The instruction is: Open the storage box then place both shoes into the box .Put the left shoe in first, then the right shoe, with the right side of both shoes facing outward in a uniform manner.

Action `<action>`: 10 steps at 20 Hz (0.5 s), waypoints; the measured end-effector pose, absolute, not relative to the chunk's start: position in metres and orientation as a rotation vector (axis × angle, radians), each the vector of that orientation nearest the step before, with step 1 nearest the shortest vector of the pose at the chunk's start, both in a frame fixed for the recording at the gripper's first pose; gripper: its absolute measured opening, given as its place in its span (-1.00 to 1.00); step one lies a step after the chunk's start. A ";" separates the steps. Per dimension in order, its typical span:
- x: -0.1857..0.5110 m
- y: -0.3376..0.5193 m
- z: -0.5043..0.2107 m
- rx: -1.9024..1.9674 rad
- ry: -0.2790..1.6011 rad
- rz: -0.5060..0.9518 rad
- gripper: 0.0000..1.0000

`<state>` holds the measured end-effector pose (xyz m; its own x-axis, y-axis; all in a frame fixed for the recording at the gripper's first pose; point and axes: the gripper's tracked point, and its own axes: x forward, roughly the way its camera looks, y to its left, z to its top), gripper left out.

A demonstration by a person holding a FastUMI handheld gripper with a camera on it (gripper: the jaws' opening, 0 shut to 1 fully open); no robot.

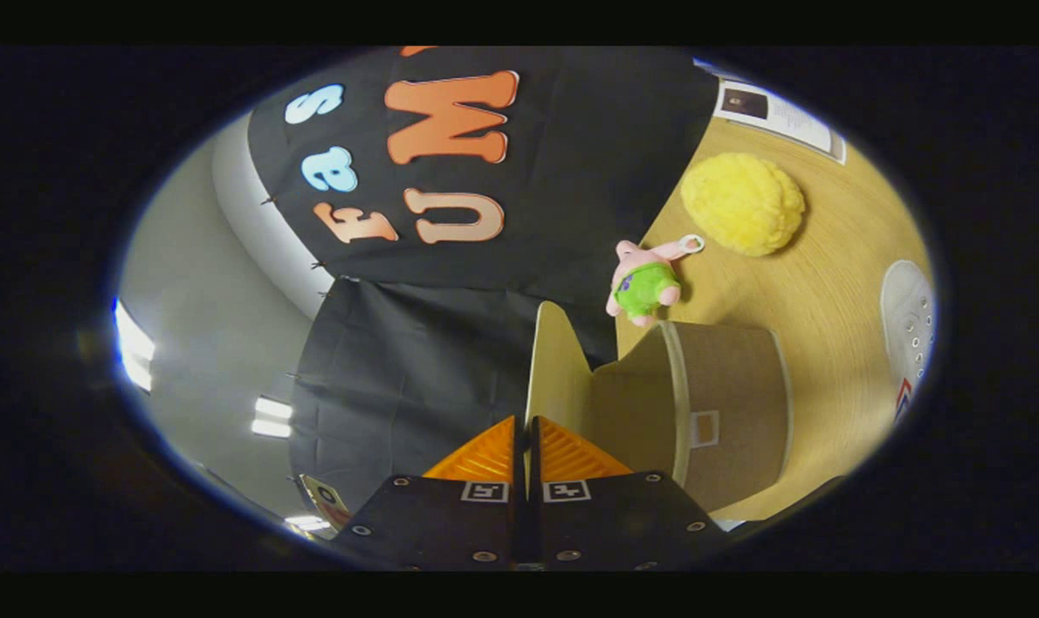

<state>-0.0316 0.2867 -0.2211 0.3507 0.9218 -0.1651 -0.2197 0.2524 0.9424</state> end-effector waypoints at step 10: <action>-0.038 0.357 -0.173 0.810 0.786 0.951 -0.99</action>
